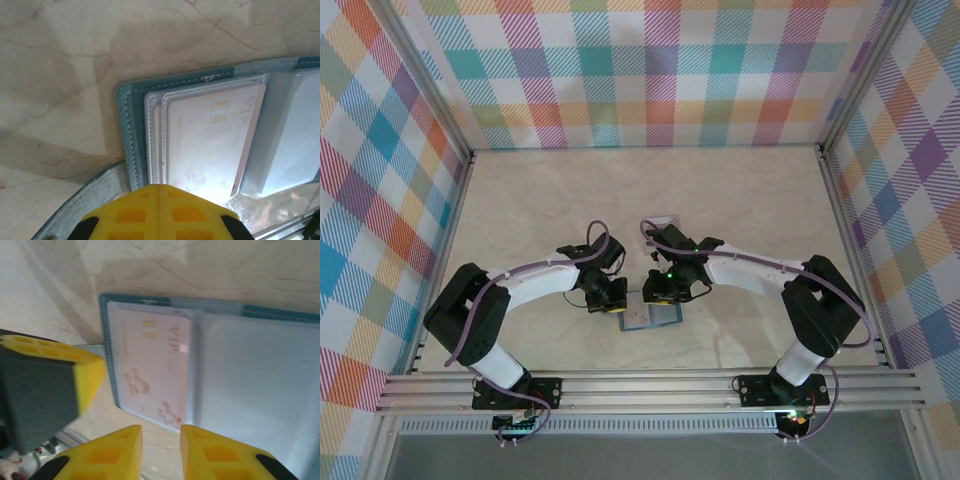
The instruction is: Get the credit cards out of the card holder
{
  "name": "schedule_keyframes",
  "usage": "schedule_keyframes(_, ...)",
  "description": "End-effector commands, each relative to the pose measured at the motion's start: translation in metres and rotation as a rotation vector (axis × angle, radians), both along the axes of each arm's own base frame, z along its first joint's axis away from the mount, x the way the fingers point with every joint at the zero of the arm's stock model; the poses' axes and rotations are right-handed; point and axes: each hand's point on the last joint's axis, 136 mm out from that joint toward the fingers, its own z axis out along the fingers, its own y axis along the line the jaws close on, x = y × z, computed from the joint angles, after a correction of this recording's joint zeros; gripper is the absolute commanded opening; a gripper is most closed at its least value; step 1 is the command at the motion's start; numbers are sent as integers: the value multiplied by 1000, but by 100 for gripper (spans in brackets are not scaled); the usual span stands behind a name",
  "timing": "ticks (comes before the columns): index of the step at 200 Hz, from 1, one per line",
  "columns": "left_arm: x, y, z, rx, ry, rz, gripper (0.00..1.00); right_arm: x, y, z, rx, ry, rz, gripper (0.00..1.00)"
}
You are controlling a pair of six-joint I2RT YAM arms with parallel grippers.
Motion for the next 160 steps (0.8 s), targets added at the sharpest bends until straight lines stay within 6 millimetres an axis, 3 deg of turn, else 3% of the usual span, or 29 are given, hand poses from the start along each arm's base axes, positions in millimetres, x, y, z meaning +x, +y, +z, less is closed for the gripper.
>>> schedule_keyframes(1, 1, -8, -2, -11, 14, -4, 3, 0, 20, -3, 117, 53, 8, 26)
schedule_keyframes(33, -2, -1, -11, 29, 28, -8, 3, -2, 22, -17, 126, 87, 4, 25)
schedule_keyframes(93, -8, 7, -18, 64, 42, -17, 3, -1, 7, -39, 21, 85, -6, 24)
schedule_keyframes(160, -9, 10, -13, 68, 32, -21, 3, 2, 1, -28, -5, 53, -3, 24)
